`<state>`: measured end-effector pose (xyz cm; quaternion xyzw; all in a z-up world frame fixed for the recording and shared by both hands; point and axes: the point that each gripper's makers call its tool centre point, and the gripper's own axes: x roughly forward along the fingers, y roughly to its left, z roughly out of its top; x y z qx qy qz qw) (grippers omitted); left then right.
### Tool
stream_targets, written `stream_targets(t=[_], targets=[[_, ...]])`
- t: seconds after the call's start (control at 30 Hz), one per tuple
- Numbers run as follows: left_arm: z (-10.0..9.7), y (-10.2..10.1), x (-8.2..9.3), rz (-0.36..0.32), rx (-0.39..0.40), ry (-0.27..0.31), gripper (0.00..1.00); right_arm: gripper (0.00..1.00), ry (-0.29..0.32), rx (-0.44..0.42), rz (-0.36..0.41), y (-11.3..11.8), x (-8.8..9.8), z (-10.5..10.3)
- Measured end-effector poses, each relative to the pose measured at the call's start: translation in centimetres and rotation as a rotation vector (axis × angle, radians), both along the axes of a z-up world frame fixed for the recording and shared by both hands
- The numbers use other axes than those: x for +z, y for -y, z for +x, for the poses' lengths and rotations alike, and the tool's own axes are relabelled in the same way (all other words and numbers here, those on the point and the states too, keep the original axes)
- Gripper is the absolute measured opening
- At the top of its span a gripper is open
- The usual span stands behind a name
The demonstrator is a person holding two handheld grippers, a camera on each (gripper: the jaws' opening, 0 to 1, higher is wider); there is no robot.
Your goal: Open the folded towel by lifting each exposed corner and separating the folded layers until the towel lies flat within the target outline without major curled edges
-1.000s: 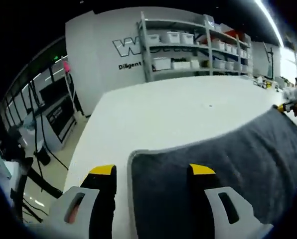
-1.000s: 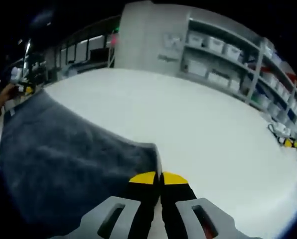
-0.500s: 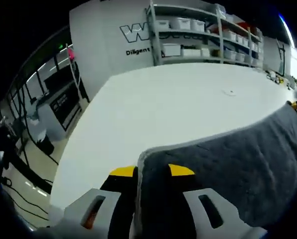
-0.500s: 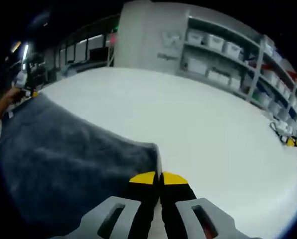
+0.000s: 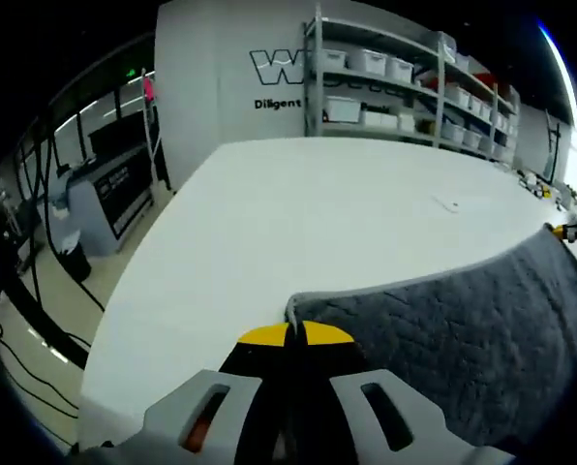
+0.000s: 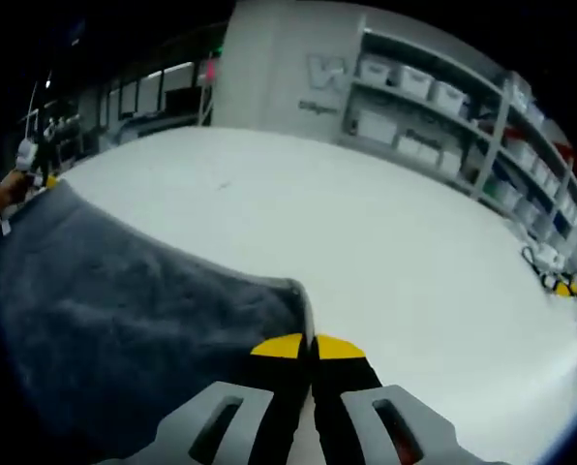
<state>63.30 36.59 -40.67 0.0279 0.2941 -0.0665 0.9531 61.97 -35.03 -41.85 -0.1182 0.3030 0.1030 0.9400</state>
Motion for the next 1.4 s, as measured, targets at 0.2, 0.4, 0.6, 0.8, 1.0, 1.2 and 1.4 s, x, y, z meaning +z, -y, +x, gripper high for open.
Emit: stream_targets(t=[0.2, 0.4, 0.6, 0.8, 1.0, 1.2, 1.4], targets=[[1.8, 0.4, 0.2, -0.037, -0.013, 0.021, 0.01, 0.00, 0.014, -0.028, 0.001, 1.4, -0.1, 3.3], [3.2, 1.4, 0.2, -0.008, -0.034, 0.042, 0.01, 0.00, 0.030, -0.055, 0.014, 2.1, 0.1, 5.5], [4.7, 3.1, 0.3, 0.035, -0.044, 0.067, 0.01, 0.00, 0.033, -0.063, 0.003, 2.4, 0.2, 7.0], [5.9, 4.0, 0.3, 0.055, -0.033, 0.088, 0.01, 0.00, 0.029, -0.063, -0.004, 3.1, 0.2, 8.5], [7.3, 3.2, 0.1, 0.005, -0.011, 0.087, 0.01, 0.00, 0.042, -0.070, 0.007, 3.2, 0.2, 9.0], [7.2, 3.0, -0.2, -0.058, -0.002, 0.098, 0.01, 0.00, 0.046, -0.075, 0.038, 3.1, 0.3, 8.6], [7.8, 2.3, 0.0, -0.129, 0.006, 0.093, 0.01, 0.00, 0.049, -0.067, 0.039, 3.1, 0.3, 8.5]])
